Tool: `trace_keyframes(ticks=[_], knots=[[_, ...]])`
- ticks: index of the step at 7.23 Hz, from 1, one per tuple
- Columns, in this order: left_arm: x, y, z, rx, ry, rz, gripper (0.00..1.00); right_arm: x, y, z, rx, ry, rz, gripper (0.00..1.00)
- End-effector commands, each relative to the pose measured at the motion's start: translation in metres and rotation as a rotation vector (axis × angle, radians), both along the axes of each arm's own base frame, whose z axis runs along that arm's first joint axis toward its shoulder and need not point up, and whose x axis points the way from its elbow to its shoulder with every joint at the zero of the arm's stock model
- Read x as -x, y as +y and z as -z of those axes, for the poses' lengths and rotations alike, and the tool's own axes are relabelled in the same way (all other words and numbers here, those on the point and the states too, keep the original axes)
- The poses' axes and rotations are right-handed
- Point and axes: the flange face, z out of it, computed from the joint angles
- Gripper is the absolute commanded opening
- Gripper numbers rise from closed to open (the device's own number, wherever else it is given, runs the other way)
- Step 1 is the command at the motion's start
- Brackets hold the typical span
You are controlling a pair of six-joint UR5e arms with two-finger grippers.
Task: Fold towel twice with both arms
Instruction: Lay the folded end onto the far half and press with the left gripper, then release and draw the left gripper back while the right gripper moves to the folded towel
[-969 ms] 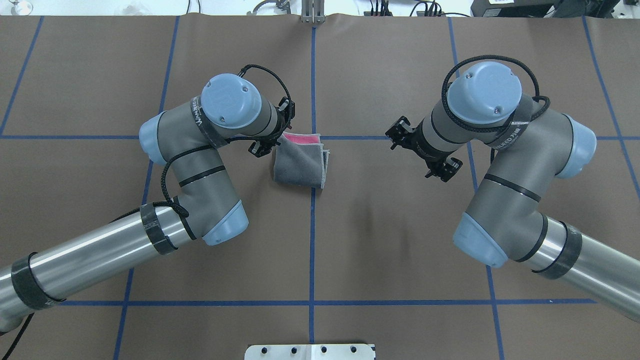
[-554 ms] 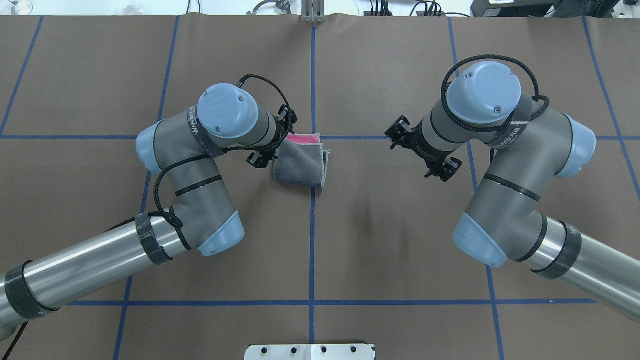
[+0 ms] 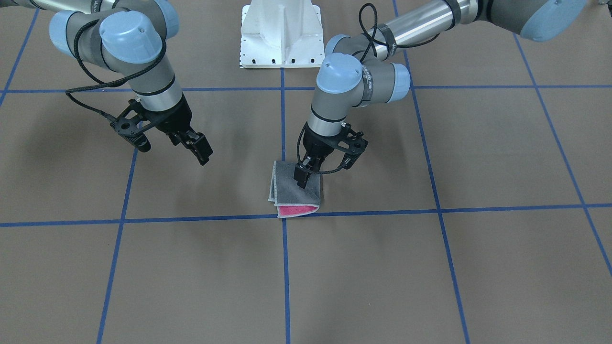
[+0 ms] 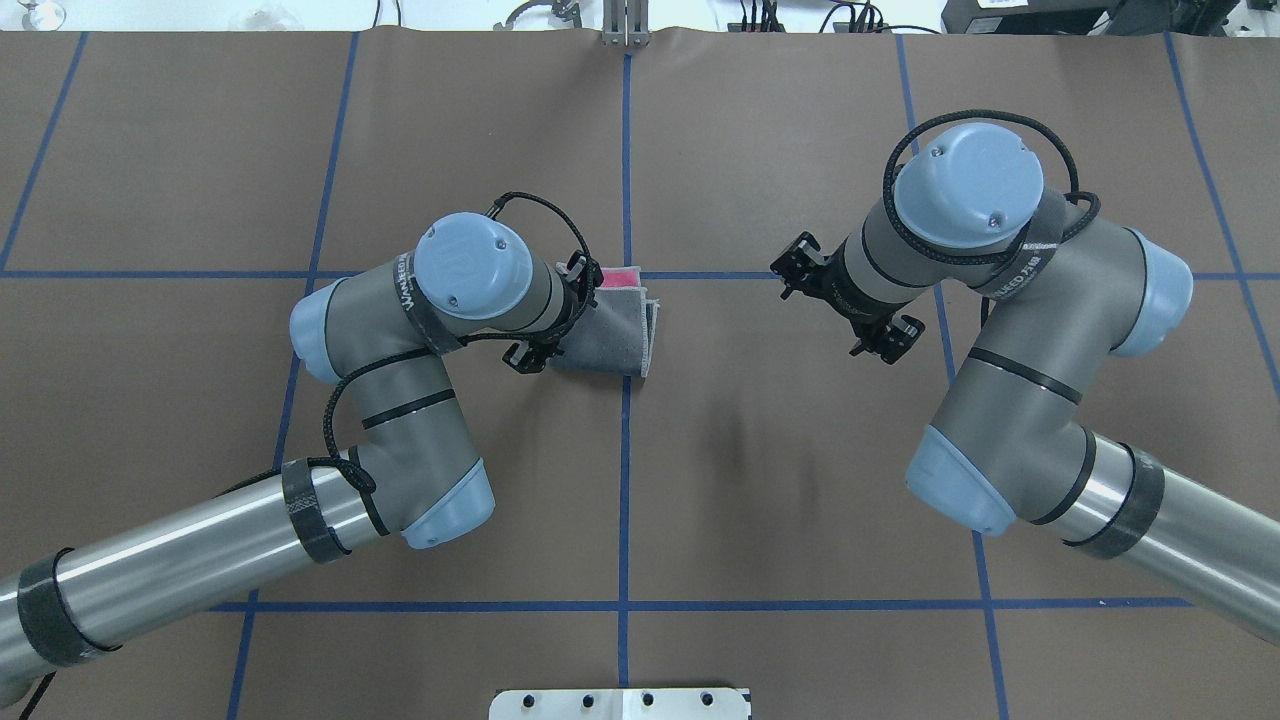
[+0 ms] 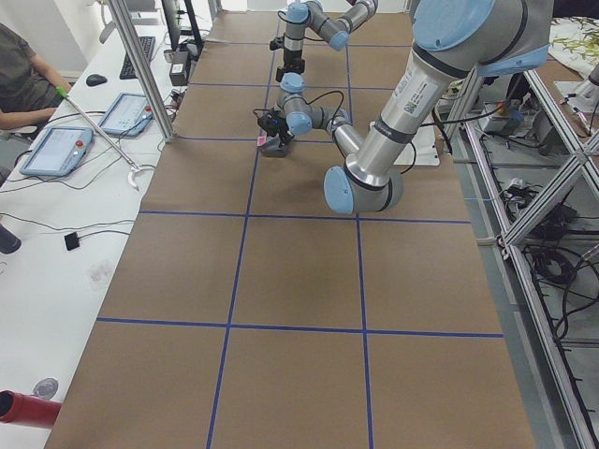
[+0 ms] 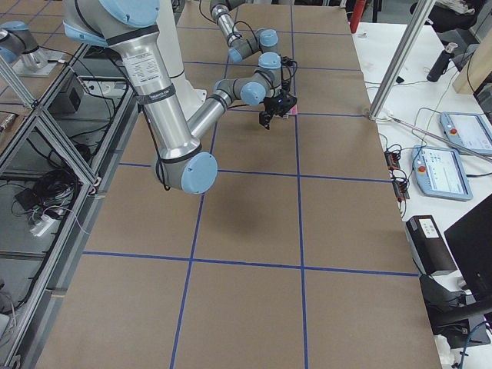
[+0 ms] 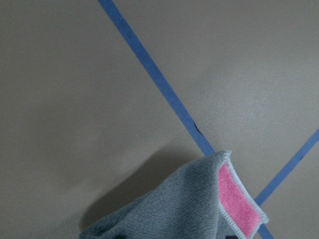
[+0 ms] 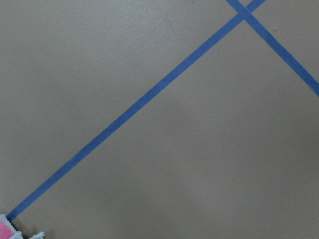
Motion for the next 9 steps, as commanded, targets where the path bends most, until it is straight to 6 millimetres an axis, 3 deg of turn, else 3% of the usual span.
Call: trace_keyframes(ticks=[1, 3, 5, 6, 8, 9], knots=[[-0.002, 0.006, -0.012, 0.003, -0.014, -0.011, 0.73, 0.000, 0.000, -0.001, 0.001, 0.001, 0.000, 1.00], [0.011, 0.014, -0.027, 0.002, -0.019, -0.017, 0.72, 0.001, 0.001, -0.001, 0.001, 0.001, 0.002, 1.00], [0.043, 0.033, -0.010, -0.020, 0.038, -0.032, 0.72, 0.003, 0.000, 0.003, -0.003, -0.002, 0.000, 1.00], [0.058, 0.032, -0.009, -0.023, 0.051, -0.028, 0.72, 0.006, -0.003, 0.007, -0.003, -0.006, -0.005, 1.00], [0.112, 0.046, -0.022, -0.060, 0.066, -0.020, 0.71, 0.039, -0.030, 0.047, -0.008, -0.056, -0.035, 1.00], [0.138, 0.055, -0.039, -0.089, 0.049, -0.031, 0.71, 0.056, -0.046, 0.047, -0.074, -0.132, -0.043, 1.00]])
